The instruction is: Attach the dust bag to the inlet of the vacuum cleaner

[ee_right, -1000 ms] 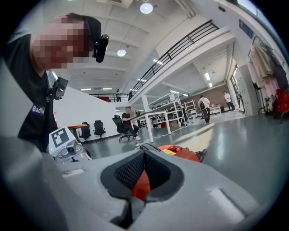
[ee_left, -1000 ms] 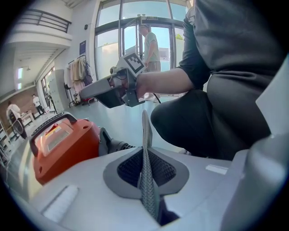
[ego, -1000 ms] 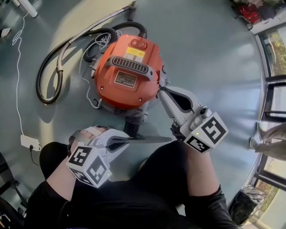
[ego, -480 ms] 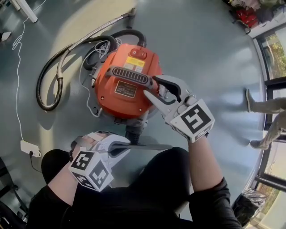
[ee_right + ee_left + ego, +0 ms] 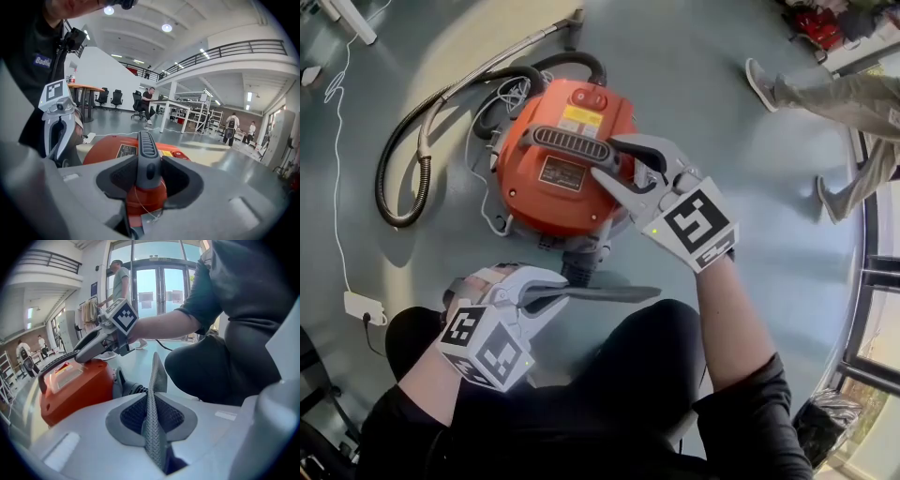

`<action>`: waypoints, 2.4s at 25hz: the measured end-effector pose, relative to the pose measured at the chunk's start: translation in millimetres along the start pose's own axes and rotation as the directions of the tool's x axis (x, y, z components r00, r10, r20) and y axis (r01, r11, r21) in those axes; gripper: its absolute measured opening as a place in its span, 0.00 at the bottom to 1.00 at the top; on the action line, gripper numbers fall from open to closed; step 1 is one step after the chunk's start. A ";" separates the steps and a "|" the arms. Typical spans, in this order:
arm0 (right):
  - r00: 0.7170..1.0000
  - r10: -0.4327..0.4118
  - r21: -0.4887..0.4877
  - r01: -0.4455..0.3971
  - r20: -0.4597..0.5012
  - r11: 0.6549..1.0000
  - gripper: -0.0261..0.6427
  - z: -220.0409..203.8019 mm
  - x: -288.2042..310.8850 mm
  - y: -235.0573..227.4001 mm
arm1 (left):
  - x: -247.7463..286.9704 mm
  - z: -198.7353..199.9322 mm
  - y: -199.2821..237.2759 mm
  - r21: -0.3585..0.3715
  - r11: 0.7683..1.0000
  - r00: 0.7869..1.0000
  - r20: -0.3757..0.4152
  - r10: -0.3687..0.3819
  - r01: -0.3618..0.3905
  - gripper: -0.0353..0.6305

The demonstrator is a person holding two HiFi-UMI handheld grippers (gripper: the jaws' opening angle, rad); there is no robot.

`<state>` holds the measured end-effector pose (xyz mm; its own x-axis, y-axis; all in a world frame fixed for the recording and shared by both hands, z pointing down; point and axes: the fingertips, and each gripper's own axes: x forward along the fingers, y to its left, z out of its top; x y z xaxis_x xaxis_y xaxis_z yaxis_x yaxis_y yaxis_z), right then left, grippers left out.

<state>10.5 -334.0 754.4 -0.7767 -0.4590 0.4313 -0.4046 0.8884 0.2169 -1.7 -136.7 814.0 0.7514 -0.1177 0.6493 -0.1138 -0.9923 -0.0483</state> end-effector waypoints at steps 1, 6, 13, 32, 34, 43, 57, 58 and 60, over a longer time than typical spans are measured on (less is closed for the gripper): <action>1.000 -0.003 0.001 0.003 -0.001 1.000 0.25 0.2 -0.1 -0.1 | 0.4 -0.3 0.9 -0.009 1.000 1.000 -0.001 -0.001 0.001 0.15; 1.000 -0.012 0.020 0.012 0.003 1.000 0.25 0.1 0.5 -0.9 | 9.3 3.5 3.4 -0.041 0.999 1.000 -0.021 -0.022 0.021 0.15; 1.000 -0.017 0.021 0.017 -0.011 1.000 0.25 0.1 0.7 -1.1 | 8.4 0.8 9.6 -0.135 0.991 1.000 -0.018 -0.011 0.009 0.16; 1.000 -0.017 0.031 0.017 -0.021 0.999 0.25 0.0 1.5 0.1 | 9.7 0.7 23.1 -0.163 0.987 1.000 -0.021 0.008 -0.012 0.19; 1.000 -0.014 0.028 0.015 -0.023 0.999 0.25 0.1 2.0 -0.1 | 5.3 -2.6 26.7 -0.204 0.979 1.000 -0.005 0.012 -0.013 0.20; 0.999 -0.024 0.027 0.024 -0.024 0.999 0.25 -0.2 2.5 -0.3 | 11.8 -1.4 27.1 -0.223 0.975 1.000 0.009 -0.004 0.006 0.25; 0.995 -0.099 0.022 0.099 -0.005 0.995 0.25 1.3 -2.5 -1.7 | -5.5 -5.0 23.9 -0.235 0.972 0.999 0.052 -0.012 0.024 0.38; 0.995 -0.102 0.026 0.103 -0.005 0.994 0.25 1.1 -4.4 -1.9 | -7.4 -4.1 24.3 -0.235 0.972 0.998 0.056 -0.010 0.023 0.38; 0.994 -0.109 0.034 0.109 -0.003 0.993 0.25 2.1 -9.8 -1.7 | -11.2 -2.1 25.0 -0.231 0.973 0.998 0.059 -0.005 0.018 0.38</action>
<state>17.8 -331.0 747.9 -0.7265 -0.5532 0.4076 -0.5031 0.8323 0.2328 -14.3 -160.0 807.1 0.7887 -0.1147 0.6040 -0.2472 -0.9587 0.1406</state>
